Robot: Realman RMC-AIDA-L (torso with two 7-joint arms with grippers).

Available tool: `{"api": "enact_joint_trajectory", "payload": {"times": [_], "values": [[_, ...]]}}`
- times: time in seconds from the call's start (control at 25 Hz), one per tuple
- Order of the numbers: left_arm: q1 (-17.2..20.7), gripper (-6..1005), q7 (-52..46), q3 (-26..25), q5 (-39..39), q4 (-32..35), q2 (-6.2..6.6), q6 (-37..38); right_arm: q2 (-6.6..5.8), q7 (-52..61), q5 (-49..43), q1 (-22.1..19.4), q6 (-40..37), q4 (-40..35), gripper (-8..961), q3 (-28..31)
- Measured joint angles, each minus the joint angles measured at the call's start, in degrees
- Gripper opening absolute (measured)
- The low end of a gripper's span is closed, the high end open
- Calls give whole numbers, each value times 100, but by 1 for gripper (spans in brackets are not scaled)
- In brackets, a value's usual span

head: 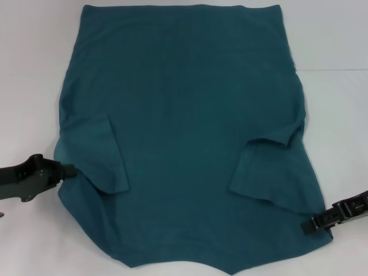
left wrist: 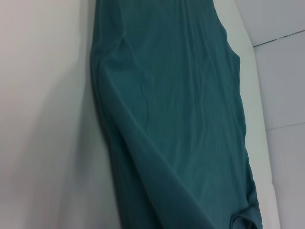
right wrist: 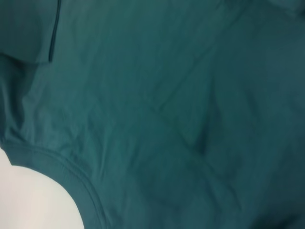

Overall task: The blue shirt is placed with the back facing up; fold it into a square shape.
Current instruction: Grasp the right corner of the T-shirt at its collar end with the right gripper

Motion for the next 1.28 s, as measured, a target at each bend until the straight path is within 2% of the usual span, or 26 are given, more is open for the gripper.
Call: {"api": "enact_joint_trajectory", "payload": {"times": [0.28,0.44,0.6,1.28], "values": [[-5,24,0,0,-4,0,7,-8,11,19,3,9,-47,-19,734,-3],[-6,24,0,0,-4,0,9,-14,-101,94,26,-45,-98,-62,728,50],[0,24,0,0,-4,0,9,-30,-160,132,9,-86,-97,-73,721,50],[-4,24,-6,-8,0,-3,0,-112,-153,136,-4,-85,-35,-79,695,-57]]}}
